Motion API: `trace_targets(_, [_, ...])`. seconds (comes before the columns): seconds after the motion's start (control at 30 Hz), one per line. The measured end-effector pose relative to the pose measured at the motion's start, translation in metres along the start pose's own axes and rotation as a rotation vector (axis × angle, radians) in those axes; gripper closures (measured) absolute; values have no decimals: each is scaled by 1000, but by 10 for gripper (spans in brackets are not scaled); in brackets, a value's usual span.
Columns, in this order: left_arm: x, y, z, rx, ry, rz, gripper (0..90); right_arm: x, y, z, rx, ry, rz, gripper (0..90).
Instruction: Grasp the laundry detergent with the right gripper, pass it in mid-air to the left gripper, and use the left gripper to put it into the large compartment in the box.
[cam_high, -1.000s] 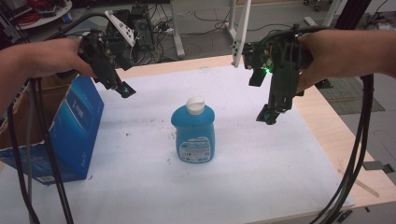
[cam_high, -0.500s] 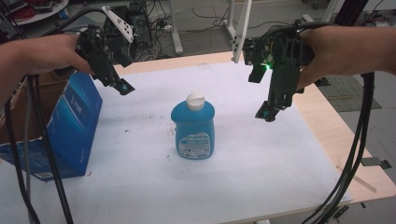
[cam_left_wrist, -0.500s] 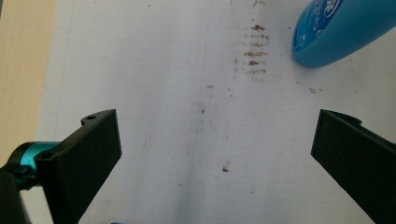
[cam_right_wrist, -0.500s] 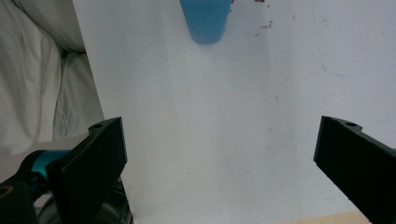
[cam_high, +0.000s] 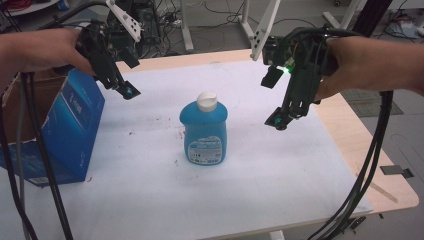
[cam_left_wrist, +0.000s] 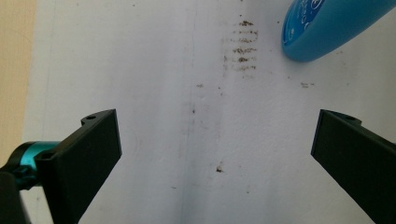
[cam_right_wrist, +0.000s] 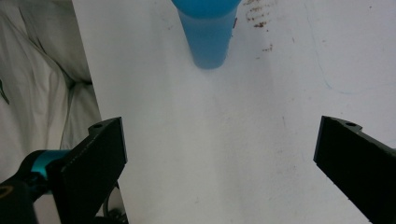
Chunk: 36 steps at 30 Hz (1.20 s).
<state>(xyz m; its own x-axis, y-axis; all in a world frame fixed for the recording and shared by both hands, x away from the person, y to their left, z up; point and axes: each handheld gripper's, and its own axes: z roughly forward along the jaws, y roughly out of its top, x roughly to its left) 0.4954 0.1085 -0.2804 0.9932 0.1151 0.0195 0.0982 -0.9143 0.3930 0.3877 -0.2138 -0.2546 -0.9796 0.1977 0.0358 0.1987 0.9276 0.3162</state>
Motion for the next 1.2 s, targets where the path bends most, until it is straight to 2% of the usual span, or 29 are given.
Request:
trace_targets(0.1, [-1, 1, 1, 1, -4, 5, 16, -1, -5, 6, -53, 4, 11, 19])
trace_targets(0.37, [0, 2, 5, 4, -10, 9, 16, -1, -18, 19, -145, 3, 43, 18])
trace_targets(0.57, [-1, 3, 7, 11, -11, 12, 16, 1, -24, 27, -203, 1, 46, 19])
trace_targets(0.83, [-3, 3, 9, 10, -13, 12, 16, 3, -27, 34, -251, -2, 39, 18])
trace_targets(1.2, [-3, 2, 9, 7, -16, 10, 16, 2, -30, 44, -304, -1, 54, 19])
